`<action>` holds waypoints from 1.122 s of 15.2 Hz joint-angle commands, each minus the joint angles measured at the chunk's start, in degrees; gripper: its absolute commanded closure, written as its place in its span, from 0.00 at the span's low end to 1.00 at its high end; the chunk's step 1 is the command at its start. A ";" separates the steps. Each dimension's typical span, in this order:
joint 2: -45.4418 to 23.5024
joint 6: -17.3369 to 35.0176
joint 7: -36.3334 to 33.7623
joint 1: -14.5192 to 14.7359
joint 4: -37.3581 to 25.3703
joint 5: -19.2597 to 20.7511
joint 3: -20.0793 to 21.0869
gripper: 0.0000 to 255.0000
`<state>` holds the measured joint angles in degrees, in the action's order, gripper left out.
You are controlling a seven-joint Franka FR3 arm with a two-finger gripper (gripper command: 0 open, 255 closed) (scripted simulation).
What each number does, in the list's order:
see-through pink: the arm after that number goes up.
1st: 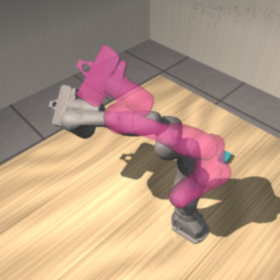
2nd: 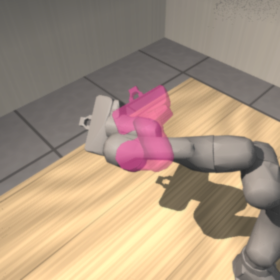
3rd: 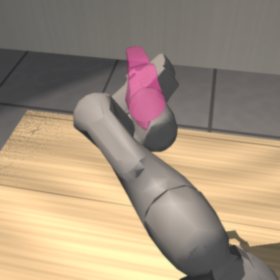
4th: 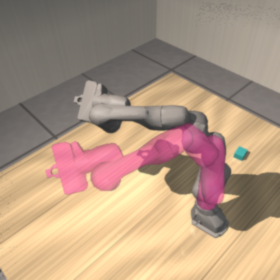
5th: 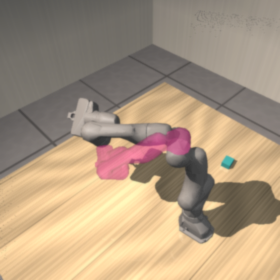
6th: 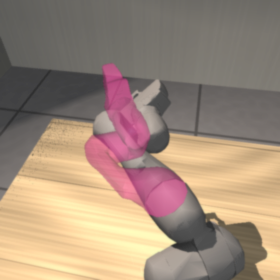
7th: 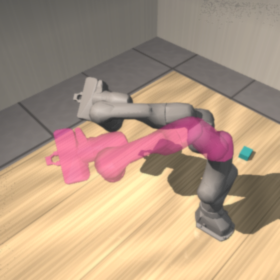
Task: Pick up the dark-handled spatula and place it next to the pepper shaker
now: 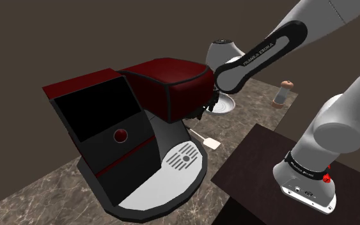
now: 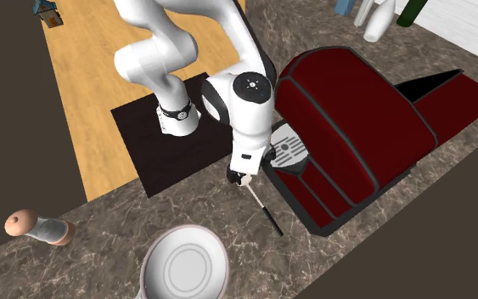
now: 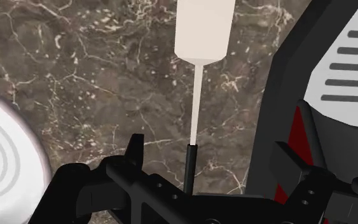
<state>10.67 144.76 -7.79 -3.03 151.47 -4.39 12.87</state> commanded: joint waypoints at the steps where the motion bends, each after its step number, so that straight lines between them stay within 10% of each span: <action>1: -5.34 4.35 -1.64 -0.50 -0.66 2.02 0.75 0.00; 7: -19.87 14.05 -9.13 -0.72 -5.23 11.75 -0.21 0.00; 17: -26.86 19.55 -12.62 1.35 -6.58 16.43 -3.26 0.00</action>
<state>-15.35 164.17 -20.05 -2.11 144.55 11.86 9.50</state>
